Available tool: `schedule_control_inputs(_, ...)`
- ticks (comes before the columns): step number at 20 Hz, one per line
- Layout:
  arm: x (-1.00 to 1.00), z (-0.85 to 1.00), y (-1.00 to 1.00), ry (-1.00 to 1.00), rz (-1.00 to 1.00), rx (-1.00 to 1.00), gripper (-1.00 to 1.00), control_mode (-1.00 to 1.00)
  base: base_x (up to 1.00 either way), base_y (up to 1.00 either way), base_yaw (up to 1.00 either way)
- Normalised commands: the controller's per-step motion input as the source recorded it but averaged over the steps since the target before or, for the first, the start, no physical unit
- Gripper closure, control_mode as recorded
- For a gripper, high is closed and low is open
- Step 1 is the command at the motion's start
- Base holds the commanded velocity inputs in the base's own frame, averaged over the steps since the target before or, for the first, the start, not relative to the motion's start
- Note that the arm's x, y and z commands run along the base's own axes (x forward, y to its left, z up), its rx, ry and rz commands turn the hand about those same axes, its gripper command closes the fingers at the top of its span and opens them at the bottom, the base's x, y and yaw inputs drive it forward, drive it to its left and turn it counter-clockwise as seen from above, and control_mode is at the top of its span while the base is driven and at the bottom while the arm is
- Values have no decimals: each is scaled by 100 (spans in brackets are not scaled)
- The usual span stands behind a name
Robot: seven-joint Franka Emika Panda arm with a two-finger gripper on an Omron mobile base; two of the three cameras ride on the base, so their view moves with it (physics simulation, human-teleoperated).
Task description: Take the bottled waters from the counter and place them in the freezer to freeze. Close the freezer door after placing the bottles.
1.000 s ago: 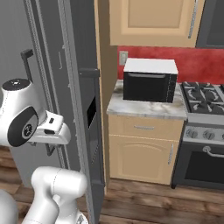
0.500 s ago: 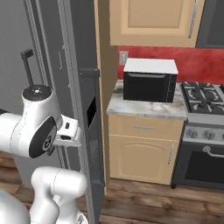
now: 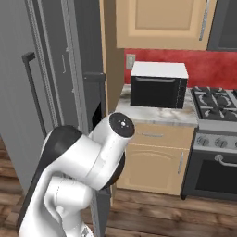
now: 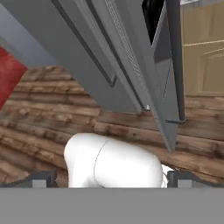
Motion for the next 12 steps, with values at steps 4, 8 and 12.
schedule_control_inputs(4,30,-22,-41,-9,20,13,-100,-100,0,0,0)
schedule_control_inputs(8,41,-37,-26,-37,20,6,-100,-100,0,0,0)
schedule_control_inputs(12,5,-38,-2,-66,23,5,-100,-100,0,0,0)
